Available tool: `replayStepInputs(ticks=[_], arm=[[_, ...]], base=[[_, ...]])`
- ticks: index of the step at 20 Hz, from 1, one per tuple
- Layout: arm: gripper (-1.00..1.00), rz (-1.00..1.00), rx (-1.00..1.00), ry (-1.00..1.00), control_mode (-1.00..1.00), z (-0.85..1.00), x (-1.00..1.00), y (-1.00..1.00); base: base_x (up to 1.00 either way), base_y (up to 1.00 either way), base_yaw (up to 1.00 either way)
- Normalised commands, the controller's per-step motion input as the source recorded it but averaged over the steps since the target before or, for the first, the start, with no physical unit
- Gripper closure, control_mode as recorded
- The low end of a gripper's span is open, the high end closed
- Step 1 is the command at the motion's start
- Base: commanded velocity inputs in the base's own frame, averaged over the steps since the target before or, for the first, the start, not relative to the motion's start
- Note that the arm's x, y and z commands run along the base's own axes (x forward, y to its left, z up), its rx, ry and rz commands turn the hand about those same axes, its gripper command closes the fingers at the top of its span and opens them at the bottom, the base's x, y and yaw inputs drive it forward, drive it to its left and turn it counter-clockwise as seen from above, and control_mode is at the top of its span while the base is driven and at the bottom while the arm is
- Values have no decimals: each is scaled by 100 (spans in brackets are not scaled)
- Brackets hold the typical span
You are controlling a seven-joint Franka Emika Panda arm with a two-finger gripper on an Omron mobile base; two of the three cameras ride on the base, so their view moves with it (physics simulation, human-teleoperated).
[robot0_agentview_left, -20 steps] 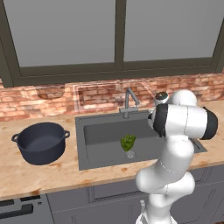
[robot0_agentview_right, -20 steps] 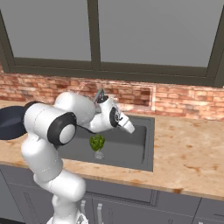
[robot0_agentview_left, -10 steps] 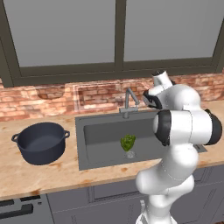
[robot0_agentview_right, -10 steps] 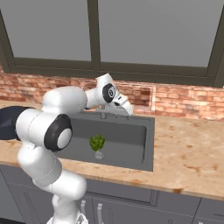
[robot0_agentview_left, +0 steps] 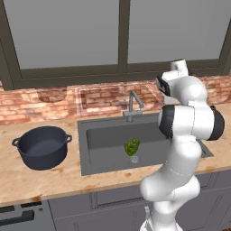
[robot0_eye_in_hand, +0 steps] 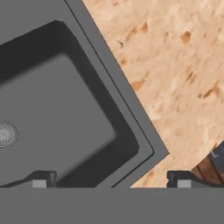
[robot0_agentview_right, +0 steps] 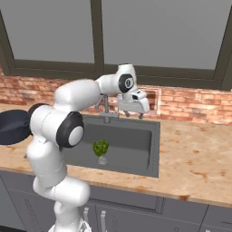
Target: Dump the lettuce from the pot into the sink. Then turn on the water and wash the lettuce. Then turn off the water and put the lettuce back in the pot.
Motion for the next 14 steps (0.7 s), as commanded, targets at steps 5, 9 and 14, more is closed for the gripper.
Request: replayStepInputs(ticks=[5, 9, 14], arm=[[-100, 0, 15, 26, -100, 0, 8, -4], [-100, 4, 0, -1, -100, -1, -37, 37], [-100, 20, 0, -19, -100, 0, -54, 61]], base=[[0, 0, 0], [0, 0, 0], [0, 0, 0]])
